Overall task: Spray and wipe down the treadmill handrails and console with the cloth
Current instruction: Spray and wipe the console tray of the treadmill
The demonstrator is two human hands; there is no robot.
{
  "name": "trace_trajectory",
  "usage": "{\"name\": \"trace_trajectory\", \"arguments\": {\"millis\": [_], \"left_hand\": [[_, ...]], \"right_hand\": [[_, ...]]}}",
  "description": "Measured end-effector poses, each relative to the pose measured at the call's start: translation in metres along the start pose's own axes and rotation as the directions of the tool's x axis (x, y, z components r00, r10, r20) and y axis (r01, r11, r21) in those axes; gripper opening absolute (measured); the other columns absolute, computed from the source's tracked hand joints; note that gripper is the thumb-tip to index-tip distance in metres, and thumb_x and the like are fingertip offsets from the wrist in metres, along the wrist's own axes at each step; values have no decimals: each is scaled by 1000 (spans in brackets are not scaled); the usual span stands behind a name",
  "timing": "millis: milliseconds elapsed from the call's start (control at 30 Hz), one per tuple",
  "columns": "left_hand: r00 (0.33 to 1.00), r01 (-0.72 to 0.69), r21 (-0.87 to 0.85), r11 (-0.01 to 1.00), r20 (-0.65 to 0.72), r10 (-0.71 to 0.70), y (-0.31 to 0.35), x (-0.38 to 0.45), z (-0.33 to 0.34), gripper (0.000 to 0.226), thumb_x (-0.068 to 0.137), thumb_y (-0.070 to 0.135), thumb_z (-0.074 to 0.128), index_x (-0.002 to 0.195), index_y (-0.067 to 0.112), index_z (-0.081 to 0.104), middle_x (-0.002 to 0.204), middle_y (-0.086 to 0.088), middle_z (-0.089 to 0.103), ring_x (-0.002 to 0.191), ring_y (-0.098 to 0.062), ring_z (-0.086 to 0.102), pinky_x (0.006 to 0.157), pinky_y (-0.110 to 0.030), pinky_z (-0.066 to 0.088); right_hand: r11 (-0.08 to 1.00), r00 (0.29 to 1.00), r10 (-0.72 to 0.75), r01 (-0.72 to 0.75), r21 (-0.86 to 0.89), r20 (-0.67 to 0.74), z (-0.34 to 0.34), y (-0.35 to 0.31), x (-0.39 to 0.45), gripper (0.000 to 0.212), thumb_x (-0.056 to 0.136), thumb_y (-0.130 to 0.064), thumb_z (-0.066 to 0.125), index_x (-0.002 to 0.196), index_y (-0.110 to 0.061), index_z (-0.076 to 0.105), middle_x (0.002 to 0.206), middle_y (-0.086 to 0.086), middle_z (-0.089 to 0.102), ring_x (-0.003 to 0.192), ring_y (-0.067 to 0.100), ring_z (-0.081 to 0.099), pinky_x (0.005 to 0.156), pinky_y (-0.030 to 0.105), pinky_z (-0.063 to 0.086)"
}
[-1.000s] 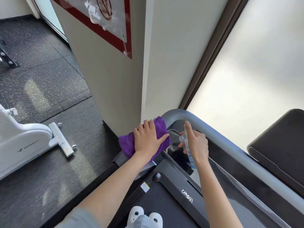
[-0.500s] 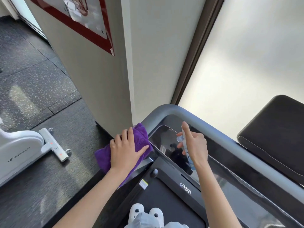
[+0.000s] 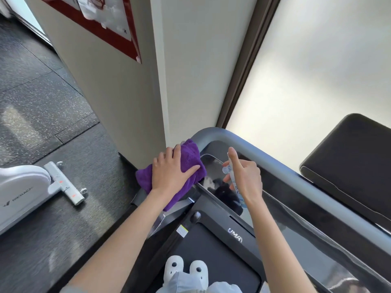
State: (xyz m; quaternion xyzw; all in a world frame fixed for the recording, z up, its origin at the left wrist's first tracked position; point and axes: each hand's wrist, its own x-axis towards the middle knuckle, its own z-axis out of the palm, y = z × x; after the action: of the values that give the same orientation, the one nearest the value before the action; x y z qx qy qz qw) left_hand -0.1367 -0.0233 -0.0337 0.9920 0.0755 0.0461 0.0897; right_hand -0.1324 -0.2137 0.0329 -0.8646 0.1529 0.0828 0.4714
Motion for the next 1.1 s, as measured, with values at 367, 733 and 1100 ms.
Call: {"name": "trace_trajectory", "arguments": {"millis": [367, 733, 1100], "left_hand": [[997, -48, 97, 994, 59, 42, 53, 64, 7, 83, 87, 75, 28, 136, 9, 41, 126, -12, 54, 104, -32, 56, 84, -42, 44], [946, -323, 151, 934, 72, 315, 73, 32, 30, 79, 94, 64, 8, 150, 16, 36, 155, -6, 37, 139, -35, 36, 112, -48, 30], [975, -219, 118, 968, 55, 214, 110, 55, 41, 87, 88, 64, -16, 154, 8, -7, 163, -11, -4, 151, -27, -2, 121, -38, -4]], "right_hand": [[997, 996, 70, -69, 16, -53, -13, 16, 4, 62, 98, -71, 42, 75, -23, 75, 61, -2, 73, 43, 13, 57, 77, 35, 51], [998, 995, 26, -20, 54, -101, -27, 11, 4, 64, 97, -73, 38, 72, -26, 75, 59, -2, 72, 61, 19, 70, 86, 41, 56], [991, 983, 106, -92, 100, -149, -47, 31, -2, 59, 99, -68, 43, 71, -26, 74, 59, -3, 72, 51, 15, 61, 85, 45, 58]]}}
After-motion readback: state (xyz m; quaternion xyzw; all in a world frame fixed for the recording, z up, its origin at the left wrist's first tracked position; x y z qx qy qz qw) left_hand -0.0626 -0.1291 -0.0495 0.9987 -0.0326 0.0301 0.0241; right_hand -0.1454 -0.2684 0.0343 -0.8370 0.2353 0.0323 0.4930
